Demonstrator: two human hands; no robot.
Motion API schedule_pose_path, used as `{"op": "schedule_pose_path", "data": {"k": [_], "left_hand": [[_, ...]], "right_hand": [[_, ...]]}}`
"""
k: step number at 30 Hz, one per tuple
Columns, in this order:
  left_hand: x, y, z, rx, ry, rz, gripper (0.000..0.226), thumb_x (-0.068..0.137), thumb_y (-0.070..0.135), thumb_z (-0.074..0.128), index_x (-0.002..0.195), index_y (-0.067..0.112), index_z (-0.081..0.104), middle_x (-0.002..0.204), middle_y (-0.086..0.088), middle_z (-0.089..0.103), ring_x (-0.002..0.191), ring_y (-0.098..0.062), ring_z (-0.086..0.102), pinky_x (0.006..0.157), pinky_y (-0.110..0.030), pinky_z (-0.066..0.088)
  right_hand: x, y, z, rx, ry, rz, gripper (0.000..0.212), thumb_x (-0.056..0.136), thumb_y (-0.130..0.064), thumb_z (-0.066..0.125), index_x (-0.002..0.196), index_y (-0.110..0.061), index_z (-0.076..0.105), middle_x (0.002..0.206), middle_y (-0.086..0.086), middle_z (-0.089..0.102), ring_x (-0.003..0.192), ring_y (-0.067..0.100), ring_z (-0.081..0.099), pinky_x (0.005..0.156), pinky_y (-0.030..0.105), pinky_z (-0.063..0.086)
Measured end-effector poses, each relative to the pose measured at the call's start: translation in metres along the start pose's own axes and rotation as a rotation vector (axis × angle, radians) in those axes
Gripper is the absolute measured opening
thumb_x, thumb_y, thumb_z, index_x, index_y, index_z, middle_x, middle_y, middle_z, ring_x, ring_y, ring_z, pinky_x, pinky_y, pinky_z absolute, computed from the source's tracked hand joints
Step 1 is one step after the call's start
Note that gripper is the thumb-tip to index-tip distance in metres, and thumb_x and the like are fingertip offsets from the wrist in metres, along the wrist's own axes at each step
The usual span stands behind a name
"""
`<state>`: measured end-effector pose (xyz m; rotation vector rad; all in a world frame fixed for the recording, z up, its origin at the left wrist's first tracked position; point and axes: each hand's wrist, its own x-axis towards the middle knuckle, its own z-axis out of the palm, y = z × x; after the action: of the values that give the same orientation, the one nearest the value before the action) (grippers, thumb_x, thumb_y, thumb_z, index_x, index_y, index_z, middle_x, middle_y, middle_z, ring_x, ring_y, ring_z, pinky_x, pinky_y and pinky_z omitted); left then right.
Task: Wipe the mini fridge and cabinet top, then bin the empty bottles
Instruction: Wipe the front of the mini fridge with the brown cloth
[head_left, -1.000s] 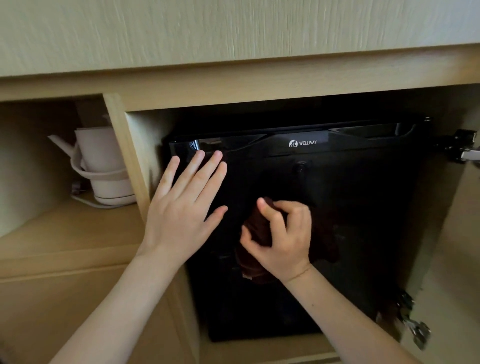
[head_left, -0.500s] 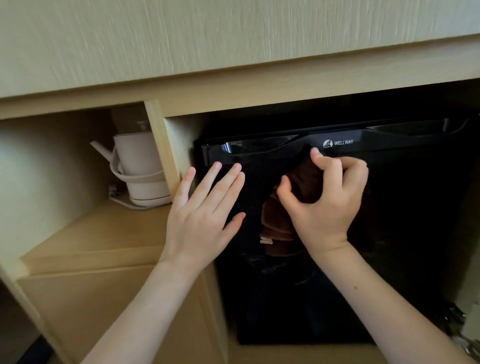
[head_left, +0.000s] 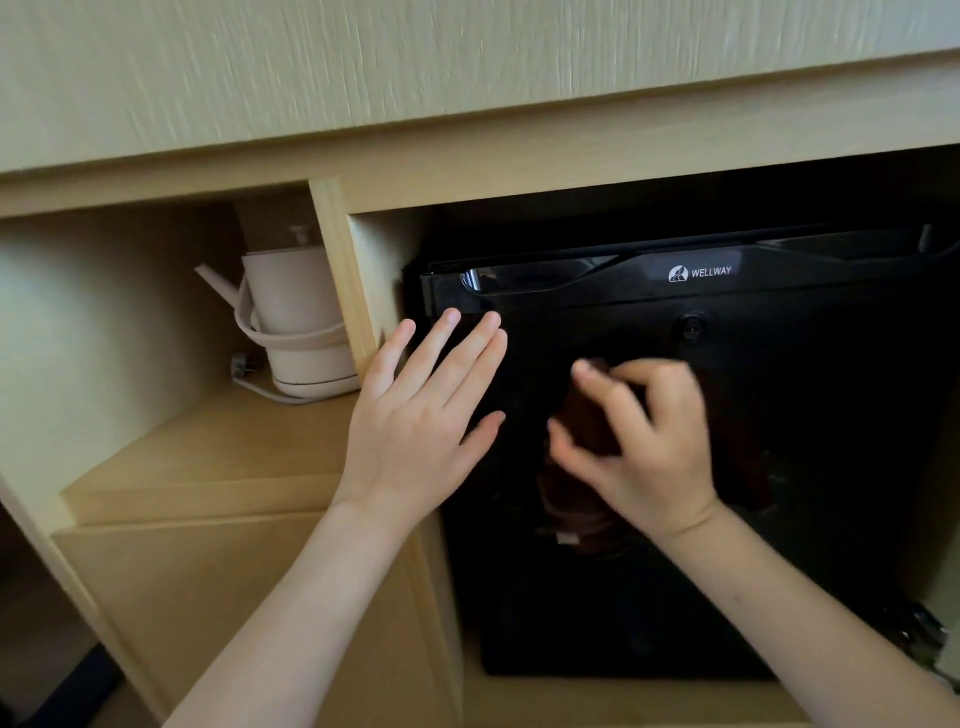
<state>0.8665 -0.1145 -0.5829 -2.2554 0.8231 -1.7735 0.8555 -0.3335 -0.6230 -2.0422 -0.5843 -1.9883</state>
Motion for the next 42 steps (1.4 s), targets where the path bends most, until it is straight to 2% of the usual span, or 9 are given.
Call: {"op": "schedule_pose_path", "data": {"k": [4,6,12,15,20,25,33,37,42], "left_hand": [[-0.001,0.0,0.0,0.0,0.003,0.008,0.057,0.095,0.037,0.06,0.146,0.014,0.049,0.155,0.0,0.043,0.142,-0.025,0.042,0.12,-0.045,0.023],[0.0,0.0,0.0,0.004,0.006,0.01,0.057,0.095,0.037,0.059,0.146,0.014,0.049,0.155,0.0,0.044,0.142,-0.025,0.042,0.12,-0.044,0.022],[0.0,-0.001,-0.001,0.007,-0.01,0.019,0.057,0.096,0.037,0.058,0.147,0.013,0.047,0.156,-0.001,0.041,0.143,-0.025,0.04,0.12,-0.045,0.021],[0.0,-0.004,-0.003,0.0,-0.021,0.028,0.057,0.096,0.035,0.061,0.146,0.012,0.048,0.155,-0.003,0.043,0.143,-0.026,0.04,0.122,-0.046,0.019],[-0.003,-0.019,-0.011,0.0,0.011,-0.002,0.053,0.094,0.031,0.062,0.143,0.011,0.053,0.152,-0.003,0.046,0.143,-0.026,0.04,0.123,-0.043,0.019],[-0.006,-0.04,-0.018,-0.012,0.034,0.004,0.051,0.097,0.028,0.057,0.144,0.011,0.05,0.153,-0.002,0.045,0.144,-0.02,0.038,0.123,-0.045,0.017],[-0.009,-0.041,-0.02,-0.042,-0.023,0.003,0.054,0.097,0.029,0.056,0.147,0.011,0.046,0.155,-0.002,0.041,0.147,-0.017,0.031,0.124,-0.043,0.015],[-0.009,-0.041,-0.019,-0.047,-0.013,0.007,0.054,0.098,0.028,0.055,0.147,0.012,0.045,0.155,-0.002,0.043,0.146,-0.017,0.031,0.125,-0.042,0.012],[-0.009,-0.04,-0.019,-0.065,-0.014,0.012,0.053,0.097,0.027,0.056,0.147,0.012,0.045,0.154,-0.003,0.044,0.146,-0.018,0.032,0.125,-0.043,0.014]], "right_hand": [[0.03,0.006,0.001,-0.042,0.157,0.212,0.046,0.08,-0.034,0.076,0.113,-0.004,0.066,0.095,0.017,0.053,0.087,0.029,0.049,0.071,0.04,0.046],[0.024,-0.004,0.008,-0.06,0.159,0.219,0.046,0.079,-0.033,0.077,0.111,-0.002,0.068,0.093,0.018,0.055,0.086,0.029,0.05,0.072,0.038,0.044],[-0.032,-0.027,0.015,0.011,-0.153,-0.138,0.043,0.084,-0.032,0.073,0.12,-0.011,0.065,0.104,0.009,0.049,0.087,0.031,0.053,0.07,0.043,0.047],[-0.031,-0.019,0.007,0.045,-0.215,-0.188,0.044,0.086,-0.034,0.071,0.122,-0.012,0.059,0.103,0.009,0.051,0.09,0.027,0.053,0.074,0.039,0.046],[0.017,-0.002,0.0,0.016,0.004,0.073,0.048,0.081,-0.037,0.074,0.116,-0.01,0.056,0.1,0.013,0.053,0.085,0.032,0.055,0.07,0.046,0.048],[0.046,-0.016,0.017,-0.034,0.171,0.274,0.047,0.079,-0.037,0.076,0.109,-0.007,0.054,0.1,0.017,0.056,0.088,0.03,0.052,0.071,0.043,0.049],[-0.001,-0.043,0.025,0.045,-0.175,-0.161,0.041,0.083,-0.03,0.073,0.113,-0.006,0.061,0.095,0.015,0.062,0.084,0.028,0.054,0.069,0.04,0.047],[0.028,-0.022,0.015,0.022,-0.016,0.034,0.04,0.083,-0.032,0.074,0.108,-0.003,0.063,0.096,0.015,0.057,0.079,0.033,0.054,0.068,0.043,0.044],[0.061,-0.022,0.02,-0.012,0.185,0.231,0.04,0.081,-0.03,0.076,0.105,-0.002,0.062,0.098,0.014,0.051,0.086,0.027,0.047,0.073,0.036,0.044]]}}
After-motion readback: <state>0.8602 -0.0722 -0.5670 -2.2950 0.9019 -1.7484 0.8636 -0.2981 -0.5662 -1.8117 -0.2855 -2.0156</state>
